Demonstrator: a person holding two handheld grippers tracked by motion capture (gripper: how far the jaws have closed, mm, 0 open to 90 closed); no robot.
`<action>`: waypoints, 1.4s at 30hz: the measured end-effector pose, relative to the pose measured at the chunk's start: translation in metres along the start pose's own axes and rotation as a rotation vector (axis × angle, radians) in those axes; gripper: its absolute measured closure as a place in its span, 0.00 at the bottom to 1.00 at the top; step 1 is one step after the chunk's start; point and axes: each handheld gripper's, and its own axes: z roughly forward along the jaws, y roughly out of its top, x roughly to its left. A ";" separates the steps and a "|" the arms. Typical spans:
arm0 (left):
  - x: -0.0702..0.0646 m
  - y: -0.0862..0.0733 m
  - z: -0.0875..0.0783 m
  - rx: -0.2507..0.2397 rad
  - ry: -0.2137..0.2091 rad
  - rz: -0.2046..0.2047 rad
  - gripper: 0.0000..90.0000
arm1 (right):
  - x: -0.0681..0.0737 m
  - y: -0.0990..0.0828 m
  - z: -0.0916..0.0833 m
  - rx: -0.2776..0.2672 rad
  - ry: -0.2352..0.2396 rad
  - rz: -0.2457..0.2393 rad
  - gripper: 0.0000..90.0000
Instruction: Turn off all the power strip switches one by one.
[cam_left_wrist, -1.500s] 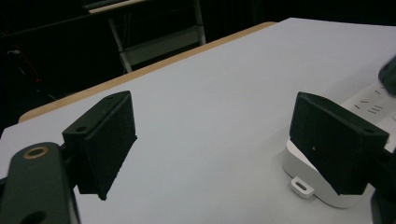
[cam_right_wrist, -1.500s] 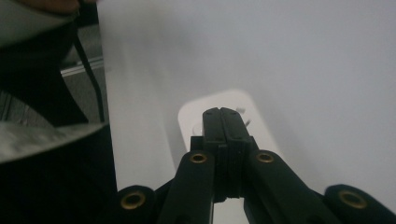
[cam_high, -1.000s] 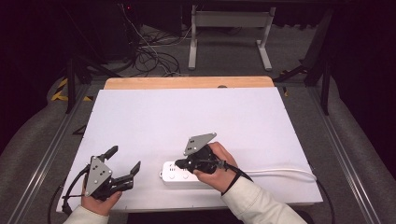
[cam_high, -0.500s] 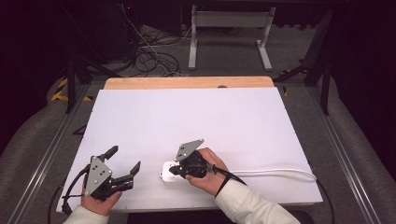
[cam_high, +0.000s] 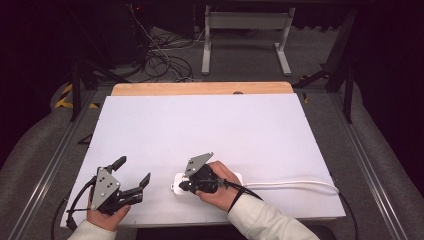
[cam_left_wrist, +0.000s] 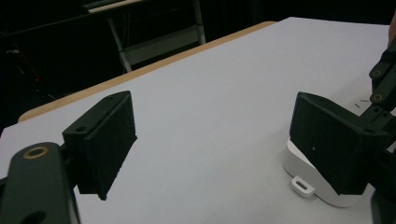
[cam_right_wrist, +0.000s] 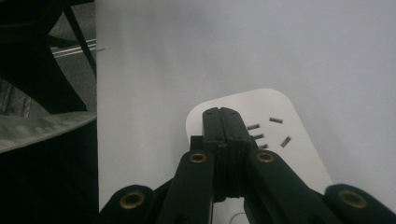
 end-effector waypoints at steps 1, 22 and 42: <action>0.000 0.000 0.000 -0.001 -0.002 0.000 0.17 | 0.000 0.000 0.001 -0.002 0.000 -0.001 1.00; -0.001 0.000 0.000 -0.001 0.000 -0.001 0.17 | 0.006 -0.001 0.006 0.000 -0.025 -0.014 1.00; -0.002 0.000 0.000 0.002 -0.002 0.003 0.17 | 0.003 -0.004 0.006 0.004 -0.009 0.026 1.00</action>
